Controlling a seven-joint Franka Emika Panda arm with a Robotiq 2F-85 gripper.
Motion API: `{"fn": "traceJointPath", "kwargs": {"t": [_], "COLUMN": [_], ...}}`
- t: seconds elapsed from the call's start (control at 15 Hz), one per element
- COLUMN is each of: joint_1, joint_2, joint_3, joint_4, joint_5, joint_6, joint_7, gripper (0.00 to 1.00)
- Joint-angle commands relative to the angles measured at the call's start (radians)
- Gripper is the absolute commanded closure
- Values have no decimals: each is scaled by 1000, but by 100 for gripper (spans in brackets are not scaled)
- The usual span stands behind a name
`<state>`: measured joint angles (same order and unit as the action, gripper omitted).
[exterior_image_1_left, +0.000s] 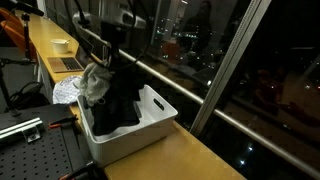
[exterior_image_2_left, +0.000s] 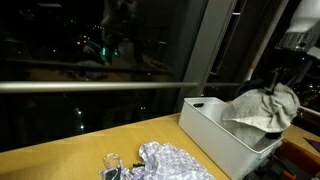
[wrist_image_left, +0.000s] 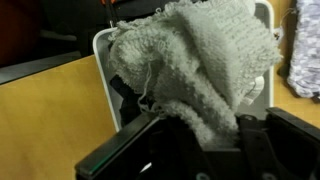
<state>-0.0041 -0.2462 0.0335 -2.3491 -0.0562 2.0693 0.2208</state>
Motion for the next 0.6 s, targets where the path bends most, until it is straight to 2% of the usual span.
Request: {"fn": "traceJointPath", "kwargs": {"t": [0.0,0.27,0.53], "joint_1": [31,75,146], "joint_2": [-69,-62,41], "joint_3": [67,156,266], "joint_4": [140,346,555], "joint_5": [-29,-50,-50], "joint_6": [-142,-271,-340], "joint_7": [55,91,134], "gripper": [94,94,94]}}
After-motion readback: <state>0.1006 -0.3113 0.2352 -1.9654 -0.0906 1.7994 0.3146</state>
